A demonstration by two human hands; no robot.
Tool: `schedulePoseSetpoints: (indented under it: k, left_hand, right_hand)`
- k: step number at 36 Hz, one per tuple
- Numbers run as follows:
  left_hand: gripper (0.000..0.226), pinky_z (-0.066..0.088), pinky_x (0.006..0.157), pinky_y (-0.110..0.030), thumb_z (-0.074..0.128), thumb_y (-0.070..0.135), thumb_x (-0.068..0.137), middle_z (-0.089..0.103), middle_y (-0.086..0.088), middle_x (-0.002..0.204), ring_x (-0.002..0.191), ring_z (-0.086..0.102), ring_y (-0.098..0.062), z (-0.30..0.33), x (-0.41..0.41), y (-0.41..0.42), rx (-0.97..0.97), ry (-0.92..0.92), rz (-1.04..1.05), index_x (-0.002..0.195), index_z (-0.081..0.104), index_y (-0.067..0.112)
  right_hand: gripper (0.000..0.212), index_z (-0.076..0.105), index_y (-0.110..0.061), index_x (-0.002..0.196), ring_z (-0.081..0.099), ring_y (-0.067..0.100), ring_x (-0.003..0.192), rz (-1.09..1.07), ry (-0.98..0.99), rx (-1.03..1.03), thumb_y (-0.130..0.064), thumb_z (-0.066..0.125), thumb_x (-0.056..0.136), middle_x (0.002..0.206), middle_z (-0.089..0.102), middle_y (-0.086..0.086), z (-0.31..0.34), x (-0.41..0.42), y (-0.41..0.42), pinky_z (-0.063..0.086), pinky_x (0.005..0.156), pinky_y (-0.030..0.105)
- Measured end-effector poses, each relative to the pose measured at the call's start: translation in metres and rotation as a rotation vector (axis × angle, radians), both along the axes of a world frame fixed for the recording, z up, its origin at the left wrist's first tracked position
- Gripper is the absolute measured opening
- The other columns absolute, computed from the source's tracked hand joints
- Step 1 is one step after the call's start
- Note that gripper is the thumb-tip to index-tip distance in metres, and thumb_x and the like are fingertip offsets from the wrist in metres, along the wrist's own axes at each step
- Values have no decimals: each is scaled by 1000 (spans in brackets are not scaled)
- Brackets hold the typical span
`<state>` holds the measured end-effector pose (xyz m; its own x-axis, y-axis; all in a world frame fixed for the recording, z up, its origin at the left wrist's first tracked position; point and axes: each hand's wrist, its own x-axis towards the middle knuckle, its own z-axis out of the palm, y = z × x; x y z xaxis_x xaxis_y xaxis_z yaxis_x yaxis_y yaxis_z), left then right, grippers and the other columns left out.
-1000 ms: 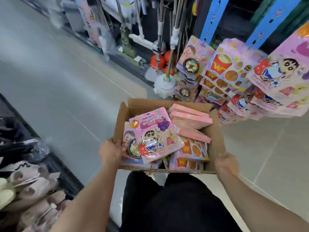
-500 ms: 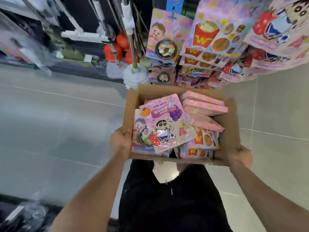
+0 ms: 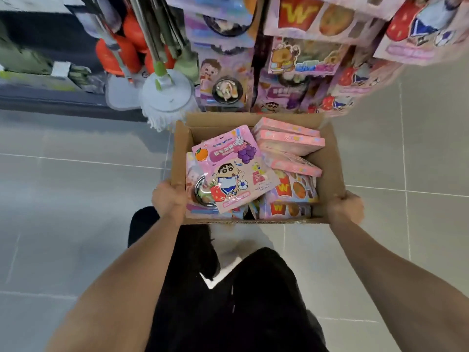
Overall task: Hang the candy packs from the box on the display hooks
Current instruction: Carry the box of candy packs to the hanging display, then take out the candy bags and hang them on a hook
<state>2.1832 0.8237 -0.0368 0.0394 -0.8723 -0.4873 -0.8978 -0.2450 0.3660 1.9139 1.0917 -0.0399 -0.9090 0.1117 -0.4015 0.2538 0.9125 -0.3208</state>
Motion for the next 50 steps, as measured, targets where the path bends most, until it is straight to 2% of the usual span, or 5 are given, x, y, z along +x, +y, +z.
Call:
schedulePoseSetpoints:
  k: [8, 19, 40, 45, 50]
  left_hand:
    - [25, 42, 68, -34, 51, 19, 92, 69, -20, 88, 83, 64, -41, -98, -32, -28, -65, 1, -73, 90, 70, 2]
    - [29, 54, 82, -42, 48, 27, 95, 73, -18, 98, 87, 66, -37, -167, -51, -7, 20, -18, 8, 98, 70, 8]
    - [22, 51, 80, -36, 49, 33, 98, 67, -11, 94, 83, 60, -31, -173, -37, -7, 227, 9, -13, 96, 64, 17]
    - [26, 48, 72, -31, 50, 36, 99, 70, -9, 92, 82, 64, -27, -167, -34, -4, 160, 22, -41, 90, 65, 16]
    - [27, 54, 82, -36, 62, 26, 95, 70, -7, 114, 101, 66, -26, -147, -45, -5, -98, 79, 107, 120, 63, 16]
  right_hand:
    - [26, 71, -5, 107, 65, 45, 91, -97, -13, -78, -18, 56, 90, 99, 70, 24, -111, -1, 1, 46, 72, 37]
    - [24, 71, -7, 104, 65, 45, 86, -155, -40, -46, -21, 57, 90, 89, 69, 21, -158, -28, 9, 56, 81, 47]
    - [25, 72, -7, 103, 64, 46, 96, -162, -106, 109, -8, 54, 85, 102, 70, 25, -162, -20, 5, 54, 87, 45]
    - [34, 67, -8, 121, 62, 46, 106, -198, -56, 26, -14, 54, 90, 114, 68, 23, -154, -12, -5, 52, 91, 46]
    - [39, 56, 5, 123, 53, 45, 115, -77, 128, -42, -6, 63, 86, 124, 54, 29, -138, 1, -41, 45, 93, 46]
